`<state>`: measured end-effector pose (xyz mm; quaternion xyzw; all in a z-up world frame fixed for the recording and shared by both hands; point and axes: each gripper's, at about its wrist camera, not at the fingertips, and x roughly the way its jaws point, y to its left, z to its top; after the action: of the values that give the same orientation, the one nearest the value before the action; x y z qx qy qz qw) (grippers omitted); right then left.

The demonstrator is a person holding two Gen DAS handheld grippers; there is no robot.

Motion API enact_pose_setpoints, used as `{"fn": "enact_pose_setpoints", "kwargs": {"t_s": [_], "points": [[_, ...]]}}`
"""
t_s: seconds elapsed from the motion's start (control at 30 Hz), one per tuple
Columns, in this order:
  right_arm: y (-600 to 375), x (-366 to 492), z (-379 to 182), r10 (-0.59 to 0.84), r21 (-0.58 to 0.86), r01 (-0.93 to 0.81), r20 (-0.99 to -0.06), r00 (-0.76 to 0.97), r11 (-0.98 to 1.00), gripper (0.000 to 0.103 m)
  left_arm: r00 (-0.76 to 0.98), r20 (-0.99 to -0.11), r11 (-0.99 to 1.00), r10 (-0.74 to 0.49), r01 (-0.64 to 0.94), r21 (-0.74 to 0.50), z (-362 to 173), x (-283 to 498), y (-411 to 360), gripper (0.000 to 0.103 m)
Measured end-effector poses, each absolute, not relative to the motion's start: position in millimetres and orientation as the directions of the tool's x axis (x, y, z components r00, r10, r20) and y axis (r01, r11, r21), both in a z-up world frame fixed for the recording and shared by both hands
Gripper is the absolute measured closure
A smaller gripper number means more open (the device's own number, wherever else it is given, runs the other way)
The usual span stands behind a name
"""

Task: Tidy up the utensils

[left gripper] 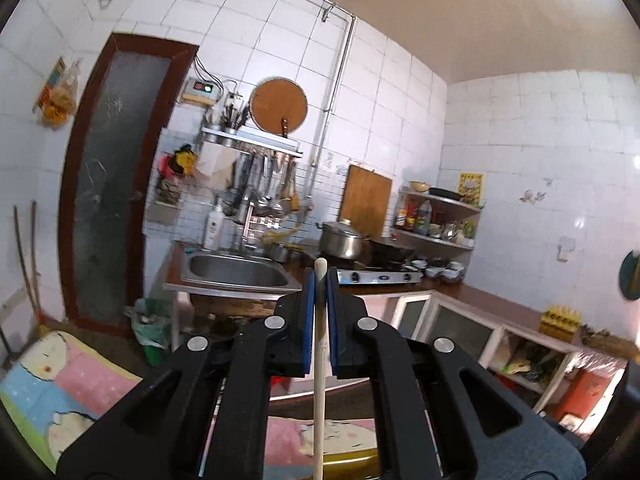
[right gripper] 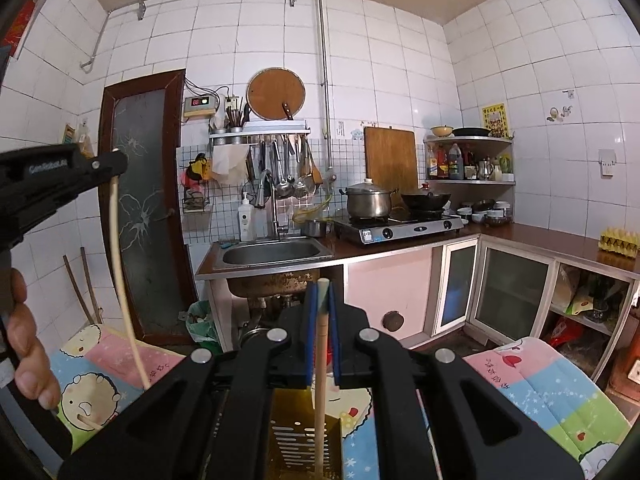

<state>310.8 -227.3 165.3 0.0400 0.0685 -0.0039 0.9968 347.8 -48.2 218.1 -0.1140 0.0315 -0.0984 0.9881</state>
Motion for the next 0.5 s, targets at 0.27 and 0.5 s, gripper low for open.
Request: {"fn": "enact_pose_setpoints", "kwargs": {"t_s": [0.27, 0.5], "points": [[-237, 313, 152, 0.011, 0.099, 0.007, -0.181, 0.983, 0.995, 0.096, 0.975, -0.101, 0.975, -0.198, 0.185, -0.125, 179, 346, -79, 0.098], [-239, 315, 147, 0.020, 0.100, 0.004, -0.235, 0.972, 0.995, 0.095, 0.962, -0.212, 0.981, -0.174, 0.152, -0.117, 147, 352, -78, 0.098]]}}
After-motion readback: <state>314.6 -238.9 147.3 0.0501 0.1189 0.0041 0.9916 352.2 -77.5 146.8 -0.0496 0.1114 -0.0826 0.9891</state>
